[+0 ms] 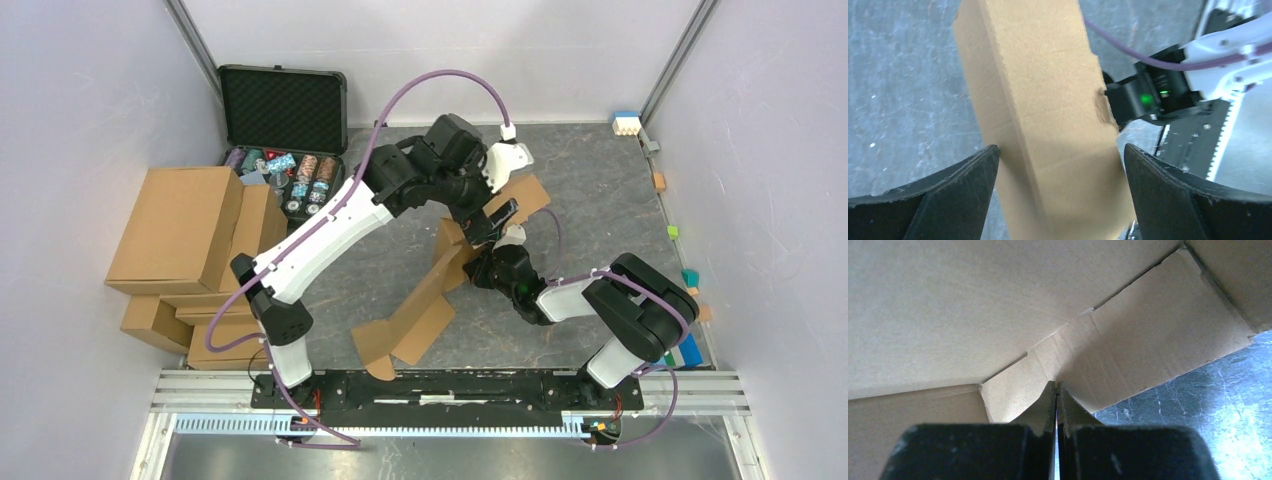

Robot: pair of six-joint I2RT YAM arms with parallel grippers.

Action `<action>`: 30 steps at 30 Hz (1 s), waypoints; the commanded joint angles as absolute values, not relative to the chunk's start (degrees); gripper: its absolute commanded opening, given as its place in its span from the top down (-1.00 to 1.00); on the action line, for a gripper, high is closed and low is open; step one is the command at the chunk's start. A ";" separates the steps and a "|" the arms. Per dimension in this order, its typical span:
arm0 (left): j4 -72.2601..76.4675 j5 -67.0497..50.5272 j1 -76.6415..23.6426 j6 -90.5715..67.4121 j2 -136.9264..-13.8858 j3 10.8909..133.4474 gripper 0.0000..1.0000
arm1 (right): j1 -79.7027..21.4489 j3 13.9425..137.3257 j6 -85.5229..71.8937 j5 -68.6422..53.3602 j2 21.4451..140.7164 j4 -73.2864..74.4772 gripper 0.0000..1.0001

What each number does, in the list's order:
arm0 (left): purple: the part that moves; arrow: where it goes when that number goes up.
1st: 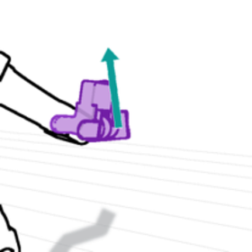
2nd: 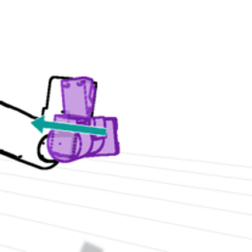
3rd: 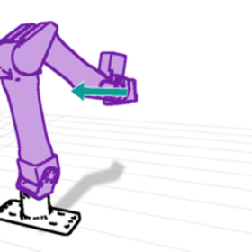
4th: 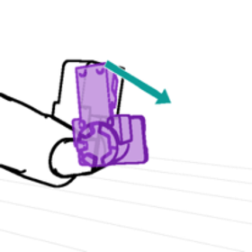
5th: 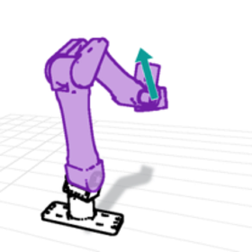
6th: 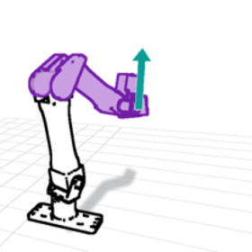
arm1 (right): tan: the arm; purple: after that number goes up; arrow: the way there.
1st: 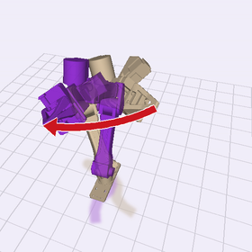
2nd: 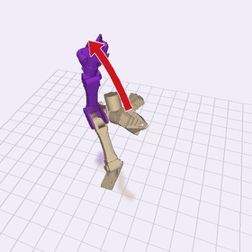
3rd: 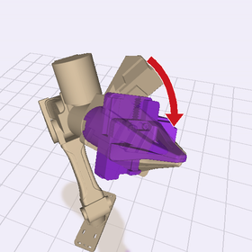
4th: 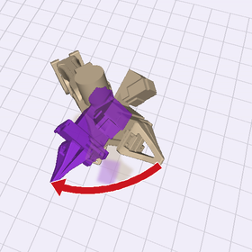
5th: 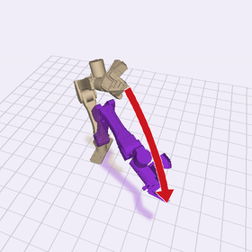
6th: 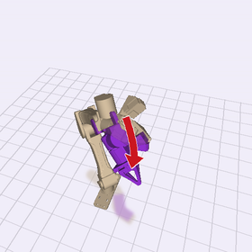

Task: Fold the paper box

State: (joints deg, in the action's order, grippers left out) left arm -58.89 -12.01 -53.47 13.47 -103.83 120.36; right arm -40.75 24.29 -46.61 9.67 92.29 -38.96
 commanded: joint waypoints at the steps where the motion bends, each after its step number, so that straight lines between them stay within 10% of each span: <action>1: -58.76 -25.75 -50.46 7.41 -99.98 123.87 -1.00 | -40.61 24.52 -45.44 9.06 92.70 -34.37 1.00; 30: -51.56 -10.35 -45.31 4.02 -102.52 122.25 -0.99 | -40.39 24.71 -45.44 8.37 93.22 -34.80 1.00</action>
State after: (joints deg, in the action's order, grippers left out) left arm -49.76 -11.16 -45.08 4.56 -100.20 120.51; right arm -40.62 24.32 -46.61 8.93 92.29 -38.30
